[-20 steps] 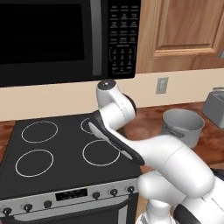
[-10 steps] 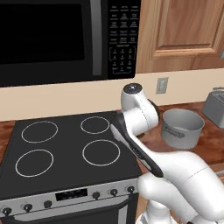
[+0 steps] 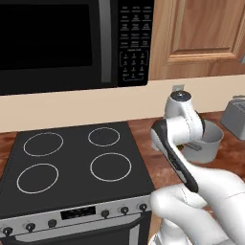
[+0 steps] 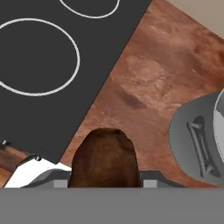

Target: Turn on the sink faucet. Then move the sweet potato from the counter to the sink. Turn off the sink. Move the vegetable from the sink to the pot next to the stove. Finally move the pot to the rear left burner.

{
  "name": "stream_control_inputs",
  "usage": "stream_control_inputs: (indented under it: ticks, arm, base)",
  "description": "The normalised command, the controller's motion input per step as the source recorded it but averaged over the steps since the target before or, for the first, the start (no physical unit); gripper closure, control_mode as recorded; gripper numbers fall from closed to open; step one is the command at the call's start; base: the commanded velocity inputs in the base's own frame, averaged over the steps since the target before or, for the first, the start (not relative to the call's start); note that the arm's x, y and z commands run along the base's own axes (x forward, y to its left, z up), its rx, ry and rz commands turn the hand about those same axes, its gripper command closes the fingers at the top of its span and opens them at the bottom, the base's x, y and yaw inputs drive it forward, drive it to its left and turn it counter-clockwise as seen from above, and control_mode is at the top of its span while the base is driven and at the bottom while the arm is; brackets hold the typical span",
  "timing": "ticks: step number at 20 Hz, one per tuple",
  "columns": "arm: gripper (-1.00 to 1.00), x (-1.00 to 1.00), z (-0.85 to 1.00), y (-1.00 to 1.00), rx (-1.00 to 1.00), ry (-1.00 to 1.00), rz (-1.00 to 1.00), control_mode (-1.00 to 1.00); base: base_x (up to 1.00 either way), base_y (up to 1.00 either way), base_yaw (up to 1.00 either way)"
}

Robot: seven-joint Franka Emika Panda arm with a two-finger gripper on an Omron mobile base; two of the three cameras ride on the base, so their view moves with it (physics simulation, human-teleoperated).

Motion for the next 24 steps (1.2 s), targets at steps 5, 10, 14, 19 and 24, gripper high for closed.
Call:
stream_control_inputs:
  ticks: [5, 10, 14, 19, 24]
  arm:
    - [1.0, -0.03, 0.06, -0.95, 0.06, 0.0, -0.05, -1.0]
    - [1.0, 0.0, 0.15, -0.92, 0.05, 0.0, -0.03, -1.0]
    - [1.0, 0.0, 0.11, -0.84, 0.02, 0.0, -0.04, -1.0]
    - [1.0, 0.07, 0.08, -0.92, 0.08, 0.0, -0.01, -1.0]
    - [1.0, 0.3, -0.01, -0.59, 0.03, 0.0, -0.01, -1.0]
  base:
    - [0.0, 0.0, 0.0]
    - [0.0, 0.0, 0.0]
    - [0.0, 0.0, 0.0]
    - [0.0, 0.0, 0.0]
    - [0.0, 0.0, 0.0]
